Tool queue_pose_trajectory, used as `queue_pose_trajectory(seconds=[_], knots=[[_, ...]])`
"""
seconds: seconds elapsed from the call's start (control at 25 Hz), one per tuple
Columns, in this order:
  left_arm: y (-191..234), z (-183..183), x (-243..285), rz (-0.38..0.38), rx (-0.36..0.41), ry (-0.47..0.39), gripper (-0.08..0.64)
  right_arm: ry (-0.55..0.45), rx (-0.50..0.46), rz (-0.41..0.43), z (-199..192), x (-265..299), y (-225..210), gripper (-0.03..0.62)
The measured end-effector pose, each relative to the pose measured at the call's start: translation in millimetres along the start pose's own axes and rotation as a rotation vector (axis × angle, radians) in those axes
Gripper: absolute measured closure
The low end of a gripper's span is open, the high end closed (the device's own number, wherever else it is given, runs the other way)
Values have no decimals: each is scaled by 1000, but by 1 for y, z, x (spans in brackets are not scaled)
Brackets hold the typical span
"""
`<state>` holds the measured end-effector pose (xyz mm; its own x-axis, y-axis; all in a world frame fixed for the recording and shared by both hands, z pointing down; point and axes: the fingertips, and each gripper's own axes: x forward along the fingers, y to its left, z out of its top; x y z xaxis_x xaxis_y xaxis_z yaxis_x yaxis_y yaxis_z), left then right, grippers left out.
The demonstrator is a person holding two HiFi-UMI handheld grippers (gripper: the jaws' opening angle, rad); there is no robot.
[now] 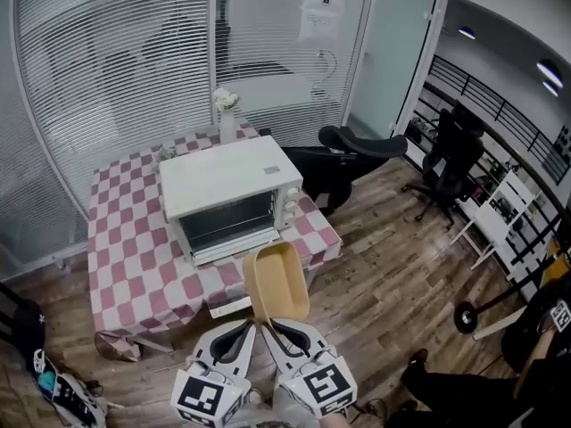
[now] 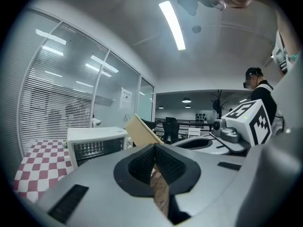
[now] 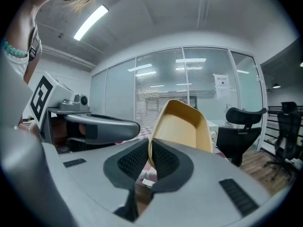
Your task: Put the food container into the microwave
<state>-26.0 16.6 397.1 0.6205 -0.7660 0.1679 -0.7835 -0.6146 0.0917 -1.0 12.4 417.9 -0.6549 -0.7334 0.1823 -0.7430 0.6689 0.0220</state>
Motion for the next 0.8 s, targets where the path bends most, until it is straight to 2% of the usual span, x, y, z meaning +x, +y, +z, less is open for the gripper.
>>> queue_pose_trajectory(seconds=[0.12,0.48,0.68,0.8], knots=[[17,9,22,45,0,-14,548,-9,0,14,4,16,-21,575],[46,38,100,67,35,-47,548,-50,-6,49,22,58,-94,575],[53,44,129,88,33,-36,548,-20,8,70,26,67,-124,575],[56,47,141,104,29,-32,548,-34,5,76,26,72,-139,575]])
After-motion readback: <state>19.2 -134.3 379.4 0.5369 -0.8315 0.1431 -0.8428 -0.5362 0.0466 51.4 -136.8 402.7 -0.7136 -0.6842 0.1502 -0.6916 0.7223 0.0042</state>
